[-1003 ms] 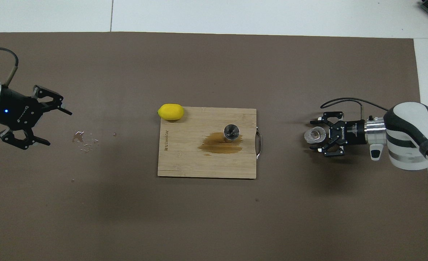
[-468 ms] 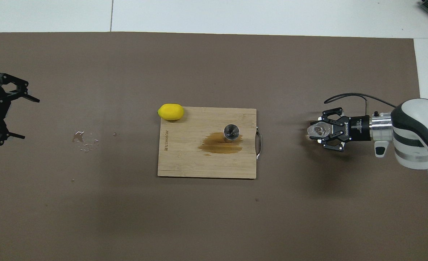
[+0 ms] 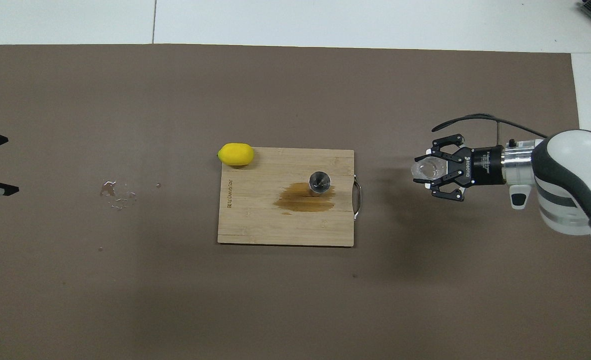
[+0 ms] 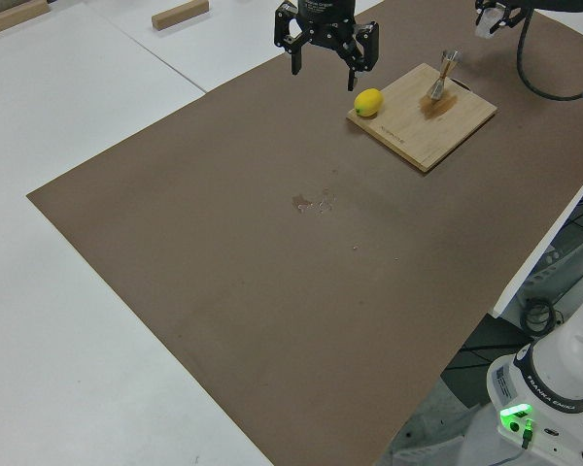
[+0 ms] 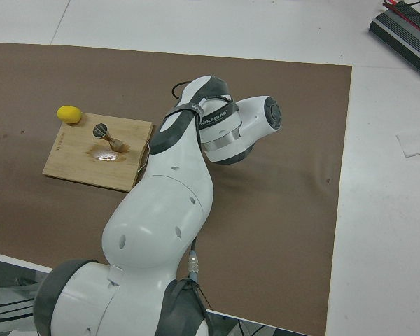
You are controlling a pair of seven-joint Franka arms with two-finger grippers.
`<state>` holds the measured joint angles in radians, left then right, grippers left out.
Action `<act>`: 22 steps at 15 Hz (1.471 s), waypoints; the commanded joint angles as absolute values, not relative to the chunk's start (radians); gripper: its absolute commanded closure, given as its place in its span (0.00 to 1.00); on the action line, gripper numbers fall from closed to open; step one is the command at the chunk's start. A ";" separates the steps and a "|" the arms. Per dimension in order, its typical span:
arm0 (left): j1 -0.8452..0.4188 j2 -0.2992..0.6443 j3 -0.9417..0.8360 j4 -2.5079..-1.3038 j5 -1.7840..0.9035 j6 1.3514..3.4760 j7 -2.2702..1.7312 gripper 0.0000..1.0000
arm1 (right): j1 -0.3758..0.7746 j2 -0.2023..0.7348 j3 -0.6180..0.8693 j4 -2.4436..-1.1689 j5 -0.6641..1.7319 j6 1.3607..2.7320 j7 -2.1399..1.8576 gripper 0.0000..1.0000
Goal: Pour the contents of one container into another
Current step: 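Lift the glass cup and carry it above the metal cup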
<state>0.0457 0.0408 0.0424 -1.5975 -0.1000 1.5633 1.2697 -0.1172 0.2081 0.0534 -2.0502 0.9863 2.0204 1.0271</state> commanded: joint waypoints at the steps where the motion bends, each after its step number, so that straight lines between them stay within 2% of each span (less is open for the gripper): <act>1: 0.051 0.018 0.040 -1.623 -0.078 1.549 1.012 0.00 | -0.031 0.175 0.051 -2.051 0.936 2.095 1.116 1.00; 5: 0.061 0.015 0.040 -1.620 -0.078 1.545 0.581 0.00 | 0.075 0.187 0.052 -1.970 0.813 2.123 1.265 1.00; 10: 0.078 0.014 0.044 -1.618 -0.077 1.558 0.466 0.00 | 0.195 0.224 0.052 -1.875 0.628 2.152 1.480 1.00; 14: 0.100 0.012 0.045 -1.621 -0.077 1.614 0.205 0.00 | 0.268 0.247 0.052 -1.813 0.496 2.152 1.610 1.00; 22: 0.098 -0.006 0.046 -1.641 -0.077 1.591 0.195 0.00 | 0.368 0.256 0.052 -1.776 0.209 2.132 1.692 1.00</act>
<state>0.0956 0.0290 0.0420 -1.6046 -0.0949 1.5845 0.2121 0.3525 0.2403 0.0551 -1.8034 0.2782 2.1436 1.6695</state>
